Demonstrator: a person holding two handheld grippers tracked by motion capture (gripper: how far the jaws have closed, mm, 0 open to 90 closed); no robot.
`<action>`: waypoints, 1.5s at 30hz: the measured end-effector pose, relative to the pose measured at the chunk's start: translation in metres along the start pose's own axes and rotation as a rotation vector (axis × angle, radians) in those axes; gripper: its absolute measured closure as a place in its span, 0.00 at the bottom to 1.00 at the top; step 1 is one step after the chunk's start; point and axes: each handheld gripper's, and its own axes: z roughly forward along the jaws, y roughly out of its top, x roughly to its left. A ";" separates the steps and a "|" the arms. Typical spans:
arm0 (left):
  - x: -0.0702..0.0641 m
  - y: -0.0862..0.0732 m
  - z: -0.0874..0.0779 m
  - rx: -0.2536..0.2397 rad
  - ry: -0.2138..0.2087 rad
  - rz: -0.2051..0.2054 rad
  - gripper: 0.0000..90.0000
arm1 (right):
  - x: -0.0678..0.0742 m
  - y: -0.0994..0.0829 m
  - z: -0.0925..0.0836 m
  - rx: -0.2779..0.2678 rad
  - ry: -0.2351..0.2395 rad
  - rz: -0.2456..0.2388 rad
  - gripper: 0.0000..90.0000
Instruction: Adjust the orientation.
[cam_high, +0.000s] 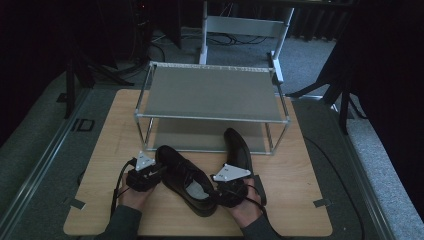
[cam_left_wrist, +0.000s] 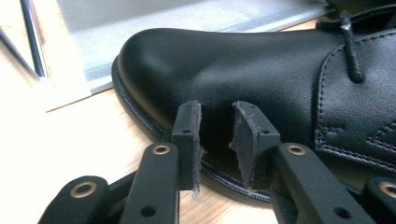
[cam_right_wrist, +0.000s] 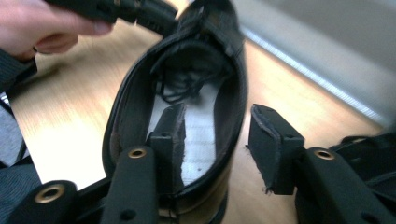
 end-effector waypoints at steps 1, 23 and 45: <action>0.000 0.000 0.000 0.000 0.000 0.000 0.76 | 0.000 0.000 0.000 0.000 0.000 0.000 0.60; -0.013 -0.011 -0.021 -0.018 -0.032 -0.010 0.70 | -0.048 -0.029 -0.056 -0.081 -0.195 0.066 0.53; -0.019 -0.014 -0.016 0.011 -0.056 -0.004 0.68 | -0.053 -0.040 -0.038 0.004 -0.223 -0.002 0.45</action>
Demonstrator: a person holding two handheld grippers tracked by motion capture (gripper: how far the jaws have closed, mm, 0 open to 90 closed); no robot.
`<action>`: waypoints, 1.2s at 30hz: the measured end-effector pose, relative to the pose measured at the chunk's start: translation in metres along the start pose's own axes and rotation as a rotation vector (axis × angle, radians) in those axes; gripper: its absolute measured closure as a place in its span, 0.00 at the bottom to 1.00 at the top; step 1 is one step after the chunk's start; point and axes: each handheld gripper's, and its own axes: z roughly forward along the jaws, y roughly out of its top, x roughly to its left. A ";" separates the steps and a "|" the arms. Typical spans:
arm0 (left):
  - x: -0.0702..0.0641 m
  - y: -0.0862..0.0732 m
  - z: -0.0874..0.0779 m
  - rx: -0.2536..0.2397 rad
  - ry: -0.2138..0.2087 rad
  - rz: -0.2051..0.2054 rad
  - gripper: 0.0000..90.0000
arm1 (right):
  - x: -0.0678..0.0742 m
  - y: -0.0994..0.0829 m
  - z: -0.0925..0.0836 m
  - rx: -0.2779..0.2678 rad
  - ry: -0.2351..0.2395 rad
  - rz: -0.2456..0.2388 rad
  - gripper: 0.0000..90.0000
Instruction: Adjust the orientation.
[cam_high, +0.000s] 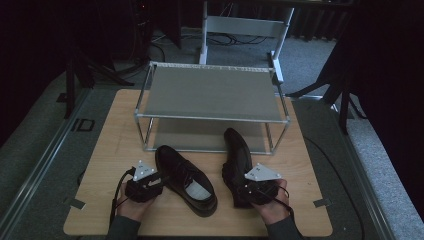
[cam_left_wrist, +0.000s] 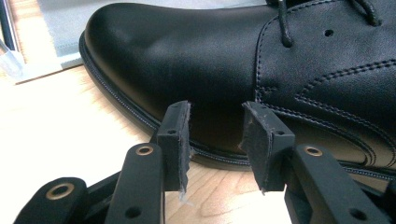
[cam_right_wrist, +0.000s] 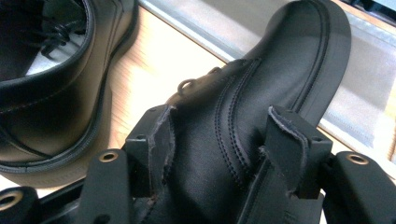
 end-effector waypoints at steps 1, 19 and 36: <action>0.000 0.000 0.000 0.001 0.001 0.001 0.68 | -0.001 0.000 -0.001 -0.001 0.003 0.002 0.45; 0.000 0.000 0.000 0.003 -0.002 -0.001 0.68 | -0.016 -0.001 -0.007 0.009 0.020 0.054 0.45; 0.001 0.000 0.002 0.005 -0.004 -0.013 0.68 | -0.044 -0.019 -0.020 0.018 -0.014 0.188 0.57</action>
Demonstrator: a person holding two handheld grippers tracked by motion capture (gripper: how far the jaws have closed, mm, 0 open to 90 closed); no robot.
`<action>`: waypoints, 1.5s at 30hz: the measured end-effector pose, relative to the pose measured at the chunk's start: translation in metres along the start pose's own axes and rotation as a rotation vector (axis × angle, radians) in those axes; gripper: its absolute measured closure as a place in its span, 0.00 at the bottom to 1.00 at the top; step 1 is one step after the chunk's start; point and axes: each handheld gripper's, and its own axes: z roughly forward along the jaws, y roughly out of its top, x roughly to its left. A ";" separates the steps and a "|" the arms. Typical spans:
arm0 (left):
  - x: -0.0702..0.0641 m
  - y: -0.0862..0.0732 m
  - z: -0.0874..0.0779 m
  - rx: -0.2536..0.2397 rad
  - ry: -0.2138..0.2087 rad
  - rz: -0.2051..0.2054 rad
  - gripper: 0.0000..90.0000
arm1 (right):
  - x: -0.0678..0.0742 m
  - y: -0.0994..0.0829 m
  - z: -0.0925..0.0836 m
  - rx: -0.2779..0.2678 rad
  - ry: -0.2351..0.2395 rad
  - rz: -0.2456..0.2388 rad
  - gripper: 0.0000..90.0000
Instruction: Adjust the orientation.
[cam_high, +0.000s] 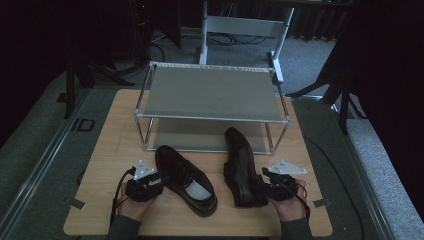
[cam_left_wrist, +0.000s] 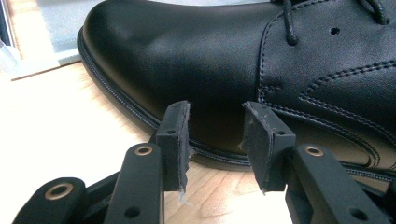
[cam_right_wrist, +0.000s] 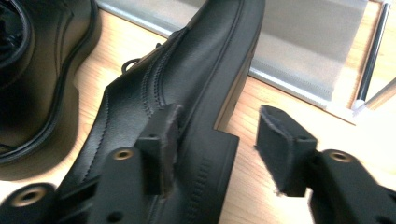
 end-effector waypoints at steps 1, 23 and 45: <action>0.000 0.000 0.000 0.000 0.001 0.000 0.68 | -0.001 -0.001 -0.001 -0.004 0.001 0.013 0.59; 0.000 0.000 0.001 0.001 0.002 -0.004 0.68 | -0.064 -0.026 -0.015 0.069 -0.260 0.224 0.74; 0.001 0.001 0.001 -0.003 0.021 0.004 0.67 | -0.001 0.023 -0.009 -0.076 -0.072 0.033 0.69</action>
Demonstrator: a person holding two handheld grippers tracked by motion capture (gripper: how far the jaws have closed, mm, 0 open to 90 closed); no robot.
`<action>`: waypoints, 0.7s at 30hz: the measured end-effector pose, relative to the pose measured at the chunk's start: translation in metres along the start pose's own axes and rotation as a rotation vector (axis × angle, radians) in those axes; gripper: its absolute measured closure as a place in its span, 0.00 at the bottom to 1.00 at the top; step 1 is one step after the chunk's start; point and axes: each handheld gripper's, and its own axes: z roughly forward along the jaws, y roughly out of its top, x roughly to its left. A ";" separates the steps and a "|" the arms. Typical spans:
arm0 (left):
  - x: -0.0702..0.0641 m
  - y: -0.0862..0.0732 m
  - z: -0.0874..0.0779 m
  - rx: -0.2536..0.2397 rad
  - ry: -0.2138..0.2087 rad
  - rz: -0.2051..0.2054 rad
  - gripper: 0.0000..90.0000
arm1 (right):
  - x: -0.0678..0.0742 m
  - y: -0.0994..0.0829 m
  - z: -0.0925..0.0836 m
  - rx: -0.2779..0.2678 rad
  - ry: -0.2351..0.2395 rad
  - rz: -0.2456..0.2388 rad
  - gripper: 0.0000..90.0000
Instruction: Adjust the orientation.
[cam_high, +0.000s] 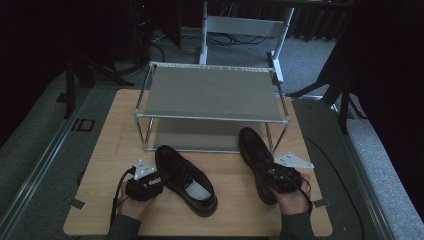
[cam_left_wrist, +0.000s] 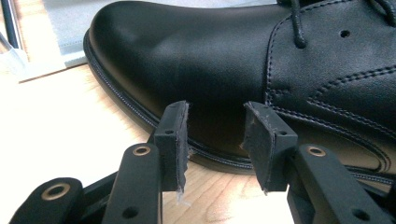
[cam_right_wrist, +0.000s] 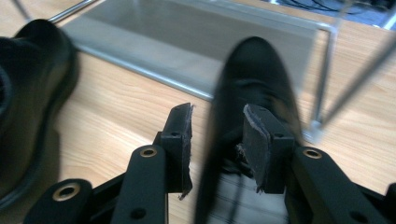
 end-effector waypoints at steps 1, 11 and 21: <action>0.000 0.000 0.000 0.000 0.001 0.000 0.67 | 0.005 0.002 0.003 0.000 0.014 -0.010 0.69; 0.000 0.000 -0.002 -0.003 -0.001 0.004 0.67 | 0.051 0.013 0.025 0.014 0.137 -0.091 0.69; -0.001 0.000 -0.001 0.000 -0.002 0.006 0.67 | 0.088 0.019 0.041 0.021 0.244 -0.147 0.69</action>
